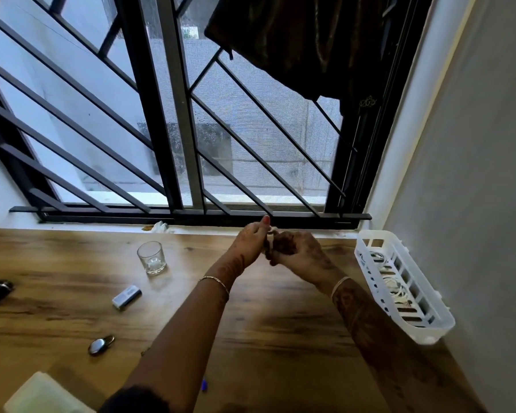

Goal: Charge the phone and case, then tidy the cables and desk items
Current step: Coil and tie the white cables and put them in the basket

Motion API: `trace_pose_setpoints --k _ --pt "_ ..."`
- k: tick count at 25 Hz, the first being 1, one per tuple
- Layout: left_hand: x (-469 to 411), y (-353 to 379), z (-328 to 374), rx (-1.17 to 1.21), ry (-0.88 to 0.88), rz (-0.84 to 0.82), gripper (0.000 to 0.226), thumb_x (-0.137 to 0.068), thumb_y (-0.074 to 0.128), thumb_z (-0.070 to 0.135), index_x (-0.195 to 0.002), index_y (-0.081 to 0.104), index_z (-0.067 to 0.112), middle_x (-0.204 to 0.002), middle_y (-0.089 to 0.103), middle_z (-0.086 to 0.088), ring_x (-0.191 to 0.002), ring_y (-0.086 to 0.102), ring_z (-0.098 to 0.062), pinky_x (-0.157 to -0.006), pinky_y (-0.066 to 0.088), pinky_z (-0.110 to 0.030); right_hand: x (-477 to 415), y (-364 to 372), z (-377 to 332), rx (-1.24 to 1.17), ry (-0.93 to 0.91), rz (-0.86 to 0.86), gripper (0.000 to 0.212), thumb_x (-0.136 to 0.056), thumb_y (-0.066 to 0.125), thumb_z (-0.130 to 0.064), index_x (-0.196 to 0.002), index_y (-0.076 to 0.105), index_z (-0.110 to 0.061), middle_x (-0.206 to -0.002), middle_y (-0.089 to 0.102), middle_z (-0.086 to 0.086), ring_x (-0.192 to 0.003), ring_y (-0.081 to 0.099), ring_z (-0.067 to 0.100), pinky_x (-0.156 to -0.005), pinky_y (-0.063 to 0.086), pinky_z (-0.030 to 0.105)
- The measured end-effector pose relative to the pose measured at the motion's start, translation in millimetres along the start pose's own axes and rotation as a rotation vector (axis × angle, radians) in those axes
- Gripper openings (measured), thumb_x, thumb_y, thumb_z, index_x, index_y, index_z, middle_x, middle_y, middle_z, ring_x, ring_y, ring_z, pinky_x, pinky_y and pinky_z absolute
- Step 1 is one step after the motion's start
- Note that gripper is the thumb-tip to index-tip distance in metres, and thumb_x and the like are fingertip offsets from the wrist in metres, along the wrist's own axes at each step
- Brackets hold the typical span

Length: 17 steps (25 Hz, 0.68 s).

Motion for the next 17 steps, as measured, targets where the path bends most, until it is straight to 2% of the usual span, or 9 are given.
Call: trace_pose_setpoints --k 2,4,7,10,13,15,16,17 --pt "7 7 -6 -0.057 -0.049 -0.19 0.082 -0.094 0.01 0.063 -0.085 0.069 0.007 -0.086 0.07 -0.016 -0.073 0.064 -0.02 -0.075 0.051 -0.032 -6 -16 -4 0.029 -0.037 0.17 0.008 -0.085 0.068 -0.01 -0.09 0.071 -0.004 -0.075 0.071 0.005 -0.064 0.066 0.007 -0.065 0.054 0.022" --pt "17 13 -22 -0.084 -0.133 -0.28 0.098 -0.085 0.005 0.074 -0.099 0.069 0.0 -0.098 0.07 -0.019 -0.085 0.066 -0.022 -0.083 0.052 -0.035 -14 -35 -11 0.035 -0.075 0.266 0.009 -0.085 0.068 -0.013 -0.088 0.071 -0.005 -0.072 0.069 0.003 -0.059 0.061 0.001 -0.06 0.05 0.016" --pt "29 23 -44 0.023 -0.214 -0.266 0.087 -0.085 0.015 0.075 -0.092 0.069 0.007 -0.092 0.07 -0.012 -0.083 0.064 -0.021 -0.08 0.052 -0.034 -17 -43 -12 0.072 -0.093 0.268 0.007 -0.085 0.069 -0.013 -0.084 0.071 -0.006 -0.074 0.069 0.004 -0.063 0.061 0.004 -0.067 0.052 0.02" --pt "27 28 -43 0.213 -0.248 -0.206 0.075 -0.089 0.023 0.07 -0.081 0.069 0.012 -0.079 0.066 -0.008 -0.069 0.058 -0.017 -0.062 0.047 -0.025 -8 -26 4 0.122 -0.068 0.177 0.006 -0.085 0.069 -0.014 -0.086 0.07 -0.008 -0.083 0.071 0.004 -0.075 0.064 0.011 -0.073 0.052 0.023" --pt "26 29 -34 0.398 -0.314 -0.138 0.066 -0.088 0.033 0.068 -0.082 0.068 0.013 -0.073 0.064 -0.003 -0.063 0.057 -0.012 -0.047 0.045 -0.016 -1 -7 25 0.081 -0.007 0.098 0.015 -0.091 0.06 -0.018 -0.1 0.069 -0.01 -0.099 0.071 0.004 -0.094 0.065 0.015 -0.086 0.051 0.028" --pt "24 27 -30 0.509 -0.332 -0.117 0.061 -0.089 0.037 0.066 -0.087 0.068 0.013 -0.074 0.067 -0.003 -0.065 0.062 -0.012 -0.049 0.048 -0.018 2 2 35 -0.12 0.113 0.04 0.027 -0.098 0.047 -0.028 -0.109 0.066 -0.012 -0.106 0.07 0.006 -0.1 0.065 0.018 -0.092 0.051 0.033" --pt "23 26 -28 0.55 -0.334 -0.11 0.062 -0.089 0.037 0.065 -0.089 0.066 0.011 -0.076 0.068 -0.004 -0.065 0.063 -0.013 -0.051 0.05 -0.021 4 6 38 -0.187 0.162 0.031 0.034 -0.099 0.041 -0.036 -0.11 0.064 -0.014 -0.104 0.07 0.008 -0.095 0.067 0.02 -0.088 0.053 0.036" --pt "20 24 -27 0.574 -0.337 -0.092 0.062 -0.089 0.037 0.065 -0.089 0.064 0.009 -0.077 0.066 -0.005 -0.066 0.062 -0.014 -0.055 0.05 -0.023 5 7 40 -0.199 0.189 0.034 0.04 -0.098 0.038 -0.045 -0.11 0.062 -0.015 -0.098 0.07 0.008 -0.083 0.068 0.022 -0.079 0.056 0.037"
Point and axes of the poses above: each hand's wrist, its own x-axis away from the middle knuckle, its own y-axis out of the palm, z = x × y, the point moved 4 cm from there along -x, towards the middle knuckle
